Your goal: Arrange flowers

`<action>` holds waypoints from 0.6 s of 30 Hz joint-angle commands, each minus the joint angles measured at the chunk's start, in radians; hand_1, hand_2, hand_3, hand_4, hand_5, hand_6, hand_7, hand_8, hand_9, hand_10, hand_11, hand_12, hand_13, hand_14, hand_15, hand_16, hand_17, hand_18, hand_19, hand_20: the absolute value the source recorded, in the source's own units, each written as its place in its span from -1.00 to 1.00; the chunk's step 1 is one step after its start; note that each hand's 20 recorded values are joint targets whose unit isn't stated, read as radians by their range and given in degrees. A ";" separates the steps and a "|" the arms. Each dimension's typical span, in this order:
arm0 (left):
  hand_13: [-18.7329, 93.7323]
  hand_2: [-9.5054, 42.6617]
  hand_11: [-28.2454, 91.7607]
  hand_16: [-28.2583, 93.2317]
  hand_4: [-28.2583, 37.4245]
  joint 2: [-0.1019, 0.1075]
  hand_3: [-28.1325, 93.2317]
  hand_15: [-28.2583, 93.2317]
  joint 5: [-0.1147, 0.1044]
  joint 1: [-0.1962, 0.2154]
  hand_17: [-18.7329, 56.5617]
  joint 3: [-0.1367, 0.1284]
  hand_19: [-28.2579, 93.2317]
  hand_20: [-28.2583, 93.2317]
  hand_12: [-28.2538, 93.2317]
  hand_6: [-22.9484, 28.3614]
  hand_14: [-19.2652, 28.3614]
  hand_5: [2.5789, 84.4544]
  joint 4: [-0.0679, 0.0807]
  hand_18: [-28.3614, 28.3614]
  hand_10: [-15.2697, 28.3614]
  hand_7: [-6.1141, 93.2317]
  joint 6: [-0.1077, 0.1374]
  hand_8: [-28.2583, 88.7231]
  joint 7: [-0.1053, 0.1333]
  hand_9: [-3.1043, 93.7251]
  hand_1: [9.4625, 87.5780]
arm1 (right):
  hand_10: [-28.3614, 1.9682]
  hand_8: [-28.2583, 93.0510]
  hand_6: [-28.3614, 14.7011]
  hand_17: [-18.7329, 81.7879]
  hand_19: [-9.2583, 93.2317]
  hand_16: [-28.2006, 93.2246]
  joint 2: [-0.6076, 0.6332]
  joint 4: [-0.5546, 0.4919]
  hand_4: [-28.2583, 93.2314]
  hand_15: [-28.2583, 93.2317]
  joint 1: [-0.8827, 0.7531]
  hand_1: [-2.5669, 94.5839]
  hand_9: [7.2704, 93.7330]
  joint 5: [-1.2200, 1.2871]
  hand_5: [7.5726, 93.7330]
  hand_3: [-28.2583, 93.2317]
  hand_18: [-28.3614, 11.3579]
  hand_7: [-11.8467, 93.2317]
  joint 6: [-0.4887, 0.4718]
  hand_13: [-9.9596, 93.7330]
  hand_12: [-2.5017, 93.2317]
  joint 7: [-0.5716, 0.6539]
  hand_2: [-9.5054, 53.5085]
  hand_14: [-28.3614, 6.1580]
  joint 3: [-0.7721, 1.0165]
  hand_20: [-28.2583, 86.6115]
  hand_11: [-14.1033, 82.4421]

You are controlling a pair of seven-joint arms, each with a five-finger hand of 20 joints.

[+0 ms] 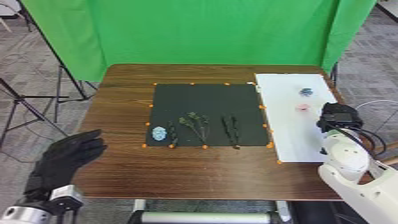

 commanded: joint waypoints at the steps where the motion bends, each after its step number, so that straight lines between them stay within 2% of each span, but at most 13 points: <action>1: -0.18 -0.48 0.08 -0.77 -0.62 -0.001 0.83 0.52 0.003 0.036 -0.74 -0.044 0.43 -0.36 -0.36 0.40 1.00 0.05 -0.008 0.80 0.73 -0.48 -0.014 -0.70 -0.014 -0.10 -0.54 | 0.39 -0.53 0.46 0.41 1.00 -0.18 0.009 -0.042 -1.00 0.74 0.026 0.14 0.80 -0.046 0.68 0.62 -0.51 -0.40 0.056 0.78 -0.48 -0.033 -0.84 0.52 -0.009 -0.01 -0.47; 4: -0.18 -0.49 0.08 -0.77 -0.63 0.001 0.83 0.52 0.002 0.047 -0.74 -0.054 0.43 -0.36 -0.36 0.40 1.00 0.05 -0.010 0.80 0.73 -0.48 -0.013 -0.70 -0.009 -0.10 -0.54 | 0.39 -0.53 0.46 0.41 1.00 -0.18 0.006 -0.067 -1.00 0.73 0.064 0.13 0.80 -0.052 0.69 0.63 -0.51 -0.40 0.078 0.78 -0.48 -0.055 -0.84 0.53 -0.035 -0.01 -0.47; 5: -0.18 -0.49 0.08 -0.77 -0.63 -0.001 0.83 0.51 0.004 0.042 -0.74 -0.056 0.43 -0.36 -0.36 0.40 1.00 0.05 -0.009 0.80 0.73 -0.48 -0.017 -0.70 -0.018 -0.10 -0.54 | 0.39 -0.53 0.46 0.41 1.00 -0.18 0.007 -0.081 -1.00 0.73 0.069 0.13 0.81 -0.054 0.69 0.63 -0.51 -0.40 0.089 0.78 -0.48 -0.060 -0.85 0.53 -0.041 0.00 -0.47; 9: -0.18 -0.49 0.08 -0.77 -0.63 0.000 0.83 0.51 0.005 0.052 -0.74 -0.062 0.43 -0.36 -0.36 0.40 1.00 0.05 -0.012 0.80 0.74 -0.48 -0.014 -0.70 -0.015 -0.10 -0.54 | 0.38 -0.53 0.46 0.41 1.00 -0.18 -0.002 -0.110 -1.00 0.74 0.119 0.13 0.81 -0.073 0.70 0.64 -0.52 -0.40 0.126 0.79 -0.48 -0.090 -0.85 0.53 -0.090 0.00 -0.47; 12: -0.18 -0.49 0.08 -0.77 -0.62 0.001 0.83 0.52 0.003 0.055 -0.74 -0.063 0.43 -0.36 -0.36 0.40 1.00 0.05 -0.013 0.80 0.73 -0.48 -0.014 -0.70 -0.013 -0.10 -0.54 | 0.37 -0.52 0.46 0.41 1.00 -0.17 -0.012 -0.157 -1.00 0.74 0.198 0.13 0.82 -0.062 0.70 0.64 -0.52 -0.41 0.144 0.79 -0.48 -0.110 -0.86 0.53 -0.185 0.01 -0.46; 18: -0.18 -0.49 0.08 -0.77 -0.63 0.001 0.83 0.51 0.007 0.061 -0.74 -0.076 0.43 -0.36 -0.36 0.40 1.00 0.05 -0.015 0.80 0.73 -0.48 -0.018 -0.70 -0.021 -0.10 -0.54 | 0.36 -0.52 0.45 0.41 1.00 -0.17 -0.085 -0.174 -1.00 0.74 0.356 0.13 0.82 -0.062 0.71 0.64 -0.53 -0.41 0.136 0.79 -0.48 -0.182 -0.86 0.53 -0.339 0.02 -0.46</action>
